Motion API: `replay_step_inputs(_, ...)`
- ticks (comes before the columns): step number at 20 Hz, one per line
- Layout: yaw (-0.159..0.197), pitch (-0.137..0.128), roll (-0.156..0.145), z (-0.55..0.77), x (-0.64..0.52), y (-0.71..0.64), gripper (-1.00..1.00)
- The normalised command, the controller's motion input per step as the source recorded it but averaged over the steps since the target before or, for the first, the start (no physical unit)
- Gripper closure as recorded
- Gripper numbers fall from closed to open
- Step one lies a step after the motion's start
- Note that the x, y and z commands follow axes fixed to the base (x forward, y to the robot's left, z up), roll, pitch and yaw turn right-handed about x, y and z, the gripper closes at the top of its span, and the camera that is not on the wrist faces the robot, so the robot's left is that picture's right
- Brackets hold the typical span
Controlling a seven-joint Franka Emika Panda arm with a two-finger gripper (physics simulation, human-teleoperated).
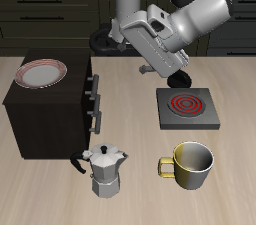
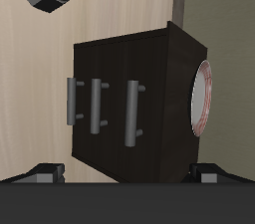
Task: Open the top drawer of the wooden cabinet
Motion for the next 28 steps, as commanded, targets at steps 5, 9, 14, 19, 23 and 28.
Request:
replay_step_inputs(5,0.023,0.006,-0.002,-0.16,0.07,0.0,-1.0)
replay_step_inputs(9,-0.001,0.024,-0.044,-0.11,0.17,-0.33,-1.0)
replay_step_inputs(14,-0.018,0.031,-0.045,-0.13,0.05,-0.2,-1.0)
replay_step_inputs(19,0.01,0.033,-0.011,-0.18,0.05,-0.12,-1.0)
replay_step_inputs(23,0.007,0.013,-0.01,-0.09,0.06,-0.08,-1.0)
replay_step_inputs(28,0.0,0.03,-0.032,-0.15,0.0,-0.15,-1.0)
